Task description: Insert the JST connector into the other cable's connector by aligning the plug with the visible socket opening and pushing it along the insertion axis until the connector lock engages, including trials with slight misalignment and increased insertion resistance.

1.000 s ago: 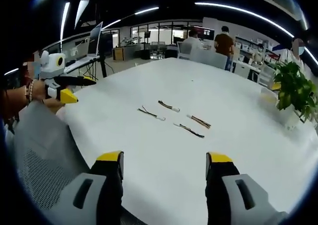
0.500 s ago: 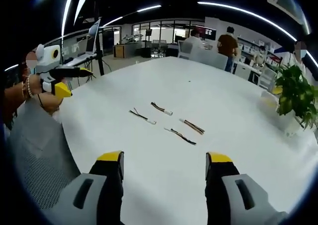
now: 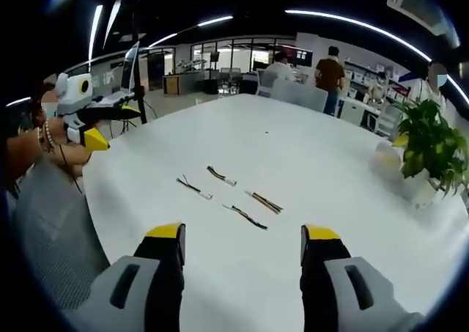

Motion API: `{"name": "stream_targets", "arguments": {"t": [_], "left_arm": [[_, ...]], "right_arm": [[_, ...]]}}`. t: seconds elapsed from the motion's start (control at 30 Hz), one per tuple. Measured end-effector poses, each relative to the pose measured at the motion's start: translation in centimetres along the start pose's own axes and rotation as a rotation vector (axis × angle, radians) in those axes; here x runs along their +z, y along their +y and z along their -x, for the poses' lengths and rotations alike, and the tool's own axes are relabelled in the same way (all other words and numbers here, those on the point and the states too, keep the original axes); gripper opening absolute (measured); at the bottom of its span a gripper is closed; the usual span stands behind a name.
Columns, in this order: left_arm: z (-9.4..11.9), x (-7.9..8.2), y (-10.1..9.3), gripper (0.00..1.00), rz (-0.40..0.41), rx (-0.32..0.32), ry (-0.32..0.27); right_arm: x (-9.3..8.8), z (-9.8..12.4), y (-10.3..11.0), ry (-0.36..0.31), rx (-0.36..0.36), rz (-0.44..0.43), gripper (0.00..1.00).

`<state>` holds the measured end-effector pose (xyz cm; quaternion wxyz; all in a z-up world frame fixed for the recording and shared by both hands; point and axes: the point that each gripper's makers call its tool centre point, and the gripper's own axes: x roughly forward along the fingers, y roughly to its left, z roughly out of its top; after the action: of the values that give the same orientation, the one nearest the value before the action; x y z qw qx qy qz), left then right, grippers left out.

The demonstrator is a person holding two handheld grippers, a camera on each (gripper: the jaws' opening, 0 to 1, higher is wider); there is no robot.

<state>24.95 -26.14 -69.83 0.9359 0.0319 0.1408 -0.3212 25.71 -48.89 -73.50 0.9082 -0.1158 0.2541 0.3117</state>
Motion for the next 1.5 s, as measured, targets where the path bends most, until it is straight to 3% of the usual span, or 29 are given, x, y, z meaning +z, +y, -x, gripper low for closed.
{"name": "stream_targets", "arguments": {"t": [0.37, 0.63, 0.97, 1.33, 1.5], "left_arm": [[-3.4, 2.5, 1.2, 0.84, -0.029, -0.063, -0.038], [-6.1, 1.9, 2.5, 0.84, -0.034, -0.089, -0.011], [-9.5, 1.9, 3.9, 0.84, -0.033, -0.104, 0.000], [-13.5, 1.3, 5.1, 0.81, -0.016, -0.134, -0.014], [-15.0, 0.8, 4.9, 0.81, -0.030, -0.195, -0.030]], "right_arm": [[2.2, -1.4, -2.1, -0.014, 0.005, 0.075, 0.61], [3.4, -2.3, -4.6, -0.052, 0.016, -0.005, 0.59], [3.1, -4.5, -7.1, -0.021, 0.000, 0.012, 0.58], [4.1, -7.3, -7.7, -0.052, 0.090, 0.041, 0.56], [3.5, -8.5, -6.9, -0.031, 0.165, 0.092, 0.55]]}}
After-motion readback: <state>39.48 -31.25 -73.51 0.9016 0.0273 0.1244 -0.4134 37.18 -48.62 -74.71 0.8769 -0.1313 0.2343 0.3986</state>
